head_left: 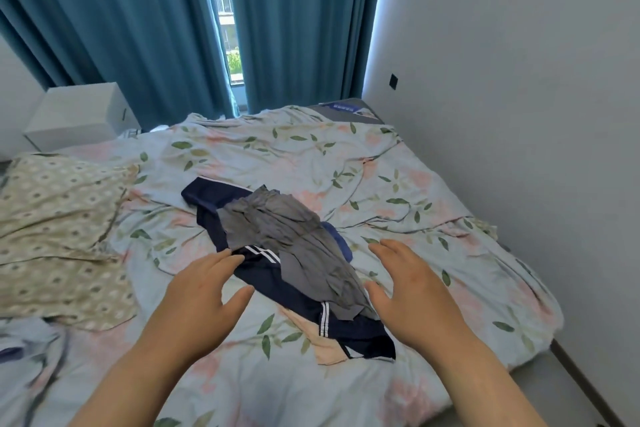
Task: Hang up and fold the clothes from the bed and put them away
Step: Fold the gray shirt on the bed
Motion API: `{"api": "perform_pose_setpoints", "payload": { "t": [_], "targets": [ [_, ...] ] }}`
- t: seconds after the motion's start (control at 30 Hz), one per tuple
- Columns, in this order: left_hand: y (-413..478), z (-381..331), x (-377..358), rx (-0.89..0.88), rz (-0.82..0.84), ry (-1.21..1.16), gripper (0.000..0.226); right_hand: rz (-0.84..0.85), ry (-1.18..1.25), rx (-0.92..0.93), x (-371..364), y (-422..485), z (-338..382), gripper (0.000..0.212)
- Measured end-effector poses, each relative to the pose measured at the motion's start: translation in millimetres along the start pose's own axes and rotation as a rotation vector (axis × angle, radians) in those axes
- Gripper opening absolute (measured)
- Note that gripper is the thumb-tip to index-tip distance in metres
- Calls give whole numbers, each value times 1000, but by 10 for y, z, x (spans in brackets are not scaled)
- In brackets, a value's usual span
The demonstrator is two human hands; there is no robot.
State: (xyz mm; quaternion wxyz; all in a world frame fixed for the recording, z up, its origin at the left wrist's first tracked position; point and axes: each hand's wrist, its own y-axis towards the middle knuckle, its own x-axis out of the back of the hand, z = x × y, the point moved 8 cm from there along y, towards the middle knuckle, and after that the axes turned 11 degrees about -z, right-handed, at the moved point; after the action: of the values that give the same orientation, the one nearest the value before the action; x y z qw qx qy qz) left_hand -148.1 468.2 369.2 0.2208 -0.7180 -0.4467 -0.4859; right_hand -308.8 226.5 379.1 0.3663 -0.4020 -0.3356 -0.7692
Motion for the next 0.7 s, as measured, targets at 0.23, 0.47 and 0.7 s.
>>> {"api": "perform_pose_setpoints", "payload": {
  "t": [0.23,0.47,0.7],
  "targets": [
    [187,150,-793,17,164,-61,55,84,-14,-57,-527,25,-325,47],
    [444,411,-2021,123,336,-138,53,272,31,-215,-1529,77,-1112,52],
    [800,887,-3529,267,366,-225,50,467,157,-384,-3063,99,-2059,61]
  ]
}}
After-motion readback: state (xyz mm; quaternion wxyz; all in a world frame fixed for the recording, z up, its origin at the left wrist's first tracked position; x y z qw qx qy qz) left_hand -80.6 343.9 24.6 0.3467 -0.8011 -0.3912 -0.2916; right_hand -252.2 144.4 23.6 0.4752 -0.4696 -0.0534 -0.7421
